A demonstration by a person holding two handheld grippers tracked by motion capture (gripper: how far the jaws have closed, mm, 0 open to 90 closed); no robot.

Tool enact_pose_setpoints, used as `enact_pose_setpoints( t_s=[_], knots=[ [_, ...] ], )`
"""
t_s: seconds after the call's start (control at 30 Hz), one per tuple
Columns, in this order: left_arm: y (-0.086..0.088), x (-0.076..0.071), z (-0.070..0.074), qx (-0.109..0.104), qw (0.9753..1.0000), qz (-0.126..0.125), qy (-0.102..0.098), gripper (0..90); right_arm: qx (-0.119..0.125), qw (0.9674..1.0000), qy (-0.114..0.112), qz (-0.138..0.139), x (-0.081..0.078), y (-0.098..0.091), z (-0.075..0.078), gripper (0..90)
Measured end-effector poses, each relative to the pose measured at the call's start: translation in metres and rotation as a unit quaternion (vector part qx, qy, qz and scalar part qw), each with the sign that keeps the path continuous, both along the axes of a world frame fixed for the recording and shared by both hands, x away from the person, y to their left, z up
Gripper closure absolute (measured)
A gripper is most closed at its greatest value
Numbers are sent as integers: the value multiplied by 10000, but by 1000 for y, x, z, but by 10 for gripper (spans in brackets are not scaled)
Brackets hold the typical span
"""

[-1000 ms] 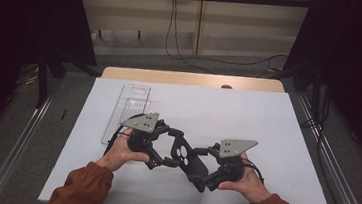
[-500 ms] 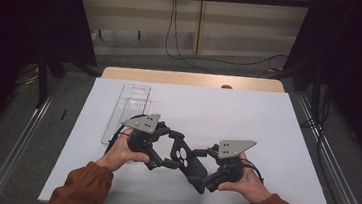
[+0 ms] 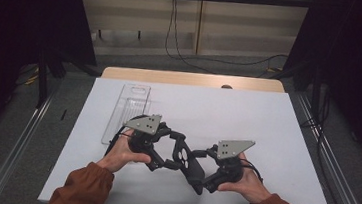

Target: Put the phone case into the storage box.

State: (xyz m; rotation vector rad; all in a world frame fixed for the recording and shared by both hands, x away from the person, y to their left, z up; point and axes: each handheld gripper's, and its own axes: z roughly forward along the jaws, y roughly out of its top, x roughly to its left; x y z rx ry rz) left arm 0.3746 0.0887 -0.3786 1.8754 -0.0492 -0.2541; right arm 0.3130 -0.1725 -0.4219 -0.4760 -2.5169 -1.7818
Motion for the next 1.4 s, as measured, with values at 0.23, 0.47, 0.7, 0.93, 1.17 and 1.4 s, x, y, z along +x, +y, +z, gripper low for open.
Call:
enact_pose_setpoints(
  t_s=[0.23, 0.47, 0.7, 0.93, 1.17, 1.4],
  knots=[
    [2, 1, 3, 7, 9999, 107, 103, 134, 44, 10000, -23, -67, 0, 0, 1, 139],
    [-1, -2, 7, 0, 9997, 221, 142, 141, 95, 9999, -41, -79, 0, 1, 2, 134],
    [-1, -3, 10, 33, 9992, 374, 141, 142, 179, 9996, -89, -186, 0, 1, 4, 98],
    [2, -2, 12, 107, 9981, 593, 111, 142, 250, 9985, -104, -473, 1, -2, 5, 23],
    [5, -1, 14, 208, 9960, 863, 81, 143, 291, 9959, -154, -845, 2, -9, 7, 15],
    [11, 3, 17, 233, 9924, 1189, 209, 143, 364, 9930, -111, -1118, 2, -14, 8, 7]
  ],
)
